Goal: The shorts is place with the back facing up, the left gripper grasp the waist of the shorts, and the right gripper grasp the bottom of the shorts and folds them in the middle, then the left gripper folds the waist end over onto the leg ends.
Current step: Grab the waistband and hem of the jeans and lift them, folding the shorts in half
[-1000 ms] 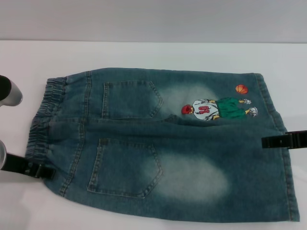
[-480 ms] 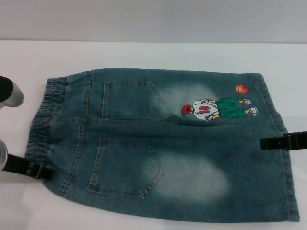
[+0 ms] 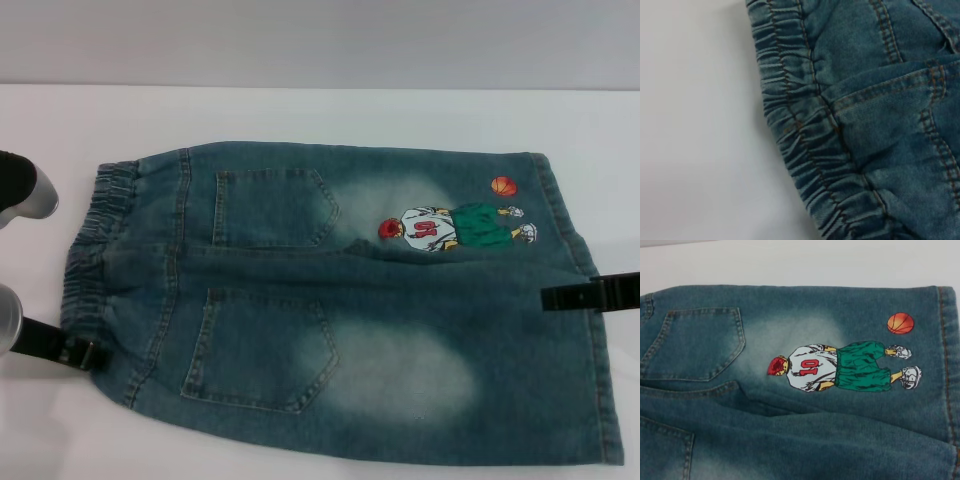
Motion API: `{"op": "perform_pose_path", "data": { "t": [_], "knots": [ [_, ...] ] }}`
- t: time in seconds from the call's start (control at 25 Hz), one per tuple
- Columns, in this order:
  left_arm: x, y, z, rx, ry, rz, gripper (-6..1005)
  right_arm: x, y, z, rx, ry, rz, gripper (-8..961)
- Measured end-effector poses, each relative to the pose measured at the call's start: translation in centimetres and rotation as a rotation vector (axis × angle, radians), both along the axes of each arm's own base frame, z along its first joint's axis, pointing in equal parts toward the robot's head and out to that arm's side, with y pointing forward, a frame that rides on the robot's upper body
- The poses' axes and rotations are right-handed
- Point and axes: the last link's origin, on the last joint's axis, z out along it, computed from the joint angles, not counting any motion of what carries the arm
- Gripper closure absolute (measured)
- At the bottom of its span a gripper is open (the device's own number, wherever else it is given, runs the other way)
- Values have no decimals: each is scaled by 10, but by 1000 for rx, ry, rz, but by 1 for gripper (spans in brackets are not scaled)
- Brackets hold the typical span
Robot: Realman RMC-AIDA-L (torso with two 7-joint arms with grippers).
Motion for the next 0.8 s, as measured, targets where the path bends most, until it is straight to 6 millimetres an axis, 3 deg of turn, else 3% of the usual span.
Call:
{"op": "perform_pose_path", "data": {
  "t": [0.12,0.32,0.8],
  "knots": [
    [3,1,1,4,-1,-6,276,0,0,0,-1,-1,0,333],
    [5,1,2,11,-3,-8,445,0,0,0,-4,-1,-1,335],
    [10,0,5,22,-7,-25,582,4,-6,0,-31,-16,-27,341]
  ]
}}
